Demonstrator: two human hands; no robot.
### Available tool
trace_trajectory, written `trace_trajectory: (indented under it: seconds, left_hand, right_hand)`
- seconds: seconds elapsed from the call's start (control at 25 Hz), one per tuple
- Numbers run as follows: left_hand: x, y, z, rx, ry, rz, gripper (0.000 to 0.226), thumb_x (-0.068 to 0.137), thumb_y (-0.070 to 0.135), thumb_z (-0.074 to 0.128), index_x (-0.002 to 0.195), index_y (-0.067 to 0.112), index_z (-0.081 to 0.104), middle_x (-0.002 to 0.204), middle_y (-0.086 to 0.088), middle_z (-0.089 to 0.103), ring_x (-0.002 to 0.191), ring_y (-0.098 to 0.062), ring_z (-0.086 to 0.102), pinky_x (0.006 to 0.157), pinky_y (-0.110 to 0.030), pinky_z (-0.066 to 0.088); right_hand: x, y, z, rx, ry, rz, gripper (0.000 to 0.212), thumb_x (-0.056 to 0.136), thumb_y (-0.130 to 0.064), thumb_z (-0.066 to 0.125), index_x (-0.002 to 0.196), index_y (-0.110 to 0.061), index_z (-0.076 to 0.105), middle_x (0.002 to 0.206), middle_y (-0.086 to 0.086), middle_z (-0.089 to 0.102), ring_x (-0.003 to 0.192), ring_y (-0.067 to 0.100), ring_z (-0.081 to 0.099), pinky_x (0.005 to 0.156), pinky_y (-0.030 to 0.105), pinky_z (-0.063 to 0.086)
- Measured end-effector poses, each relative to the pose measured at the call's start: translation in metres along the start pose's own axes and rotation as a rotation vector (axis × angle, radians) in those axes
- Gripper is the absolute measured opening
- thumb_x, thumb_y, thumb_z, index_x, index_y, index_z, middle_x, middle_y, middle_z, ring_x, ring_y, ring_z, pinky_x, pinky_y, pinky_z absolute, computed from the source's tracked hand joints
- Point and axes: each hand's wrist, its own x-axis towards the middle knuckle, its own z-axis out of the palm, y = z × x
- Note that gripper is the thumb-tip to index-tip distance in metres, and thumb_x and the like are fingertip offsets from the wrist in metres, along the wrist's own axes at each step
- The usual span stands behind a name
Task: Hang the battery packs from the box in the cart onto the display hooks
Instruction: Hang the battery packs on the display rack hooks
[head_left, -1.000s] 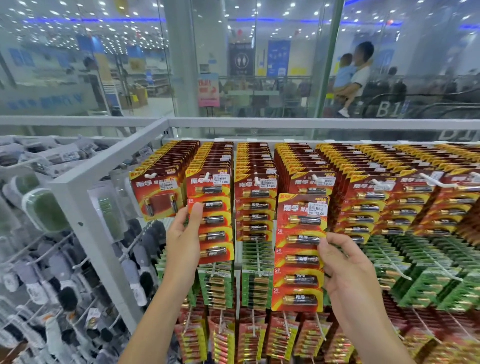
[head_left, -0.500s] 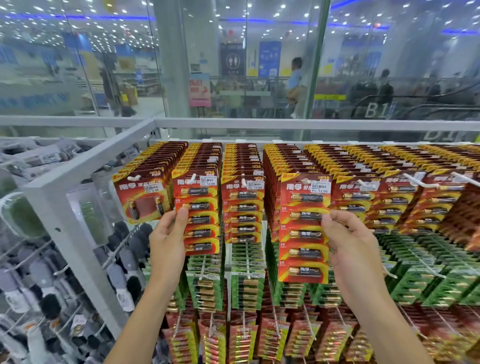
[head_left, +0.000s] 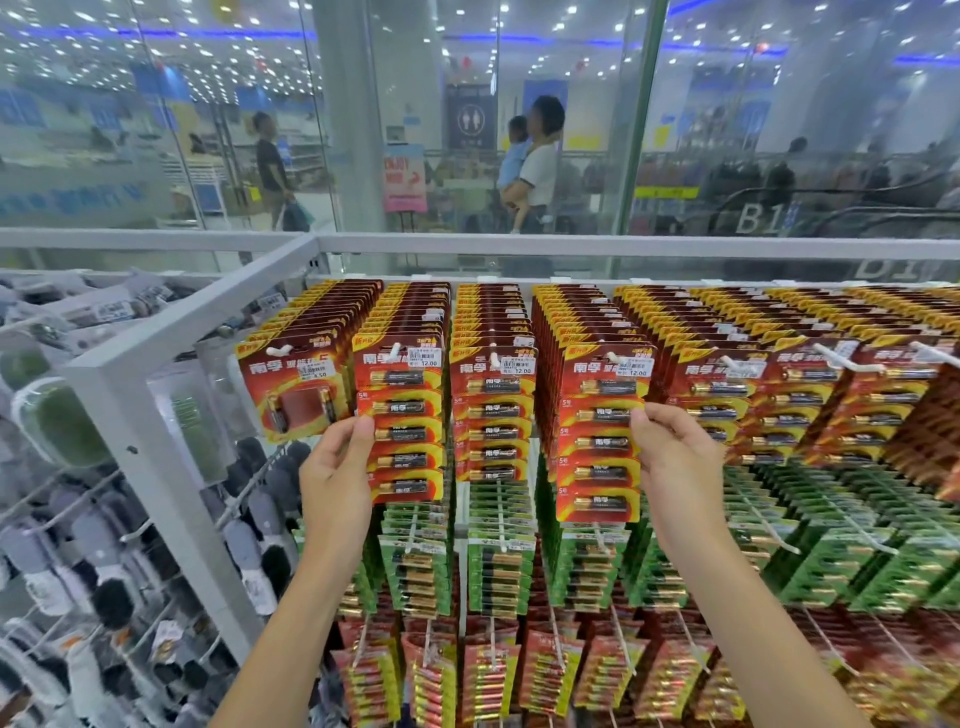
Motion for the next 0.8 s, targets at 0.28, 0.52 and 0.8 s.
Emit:
trace_trajectory:
  seconds: [0.28, 0.52, 0.8]
  left_hand:
    - [0.002, -0.015, -0.01, 0.024, 0.01, -0.024, 0.018, 0.102, 0.041, 0.062, 0.116, 0.036, 0.071, 0.112, 0.017, 0.074, 0.111, -0.006, 0.067, 0.108, -0.045, 0.052]
    - [-0.019, -0.03, -0.03, 0.049, -0.034, -0.065, 0.023, 0.103, 0.034, 0.062, 0.123, 0.03, 0.072, 0.12, 0.01, 0.073, 0.116, -0.012, 0.067, 0.108, -0.045, 0.052]
    - [-0.074, -0.047, -0.025, 0.048, -0.157, -0.26, 0.03, 0.089, 0.049, 0.062, 0.111, 0.033, 0.075, 0.111, 0.013, 0.076, 0.109, -0.015, 0.07, 0.103, -0.047, 0.054]
  right_hand:
    - [-0.005, 0.01, -0.002, -0.044, 0.021, -0.077, 0.012, 0.099, -0.034, 0.065, 0.109, -0.029, 0.069, 0.104, -0.013, 0.073, 0.092, -0.007, 0.067, 0.085, 0.021, 0.048]
    - [-0.016, 0.021, -0.014, -0.093, 0.082, -0.088, 0.013, 0.097, -0.028, 0.07, 0.109, -0.025, 0.073, 0.107, -0.006, 0.075, 0.102, 0.007, 0.07, 0.093, 0.031, 0.056]
    - [-0.053, 0.046, -0.046, -0.207, 0.137, 0.024, 0.015, 0.096, -0.034, 0.072, 0.11, -0.031, 0.075, 0.11, -0.012, 0.076, 0.109, 0.009, 0.069, 0.1, 0.036, 0.053]
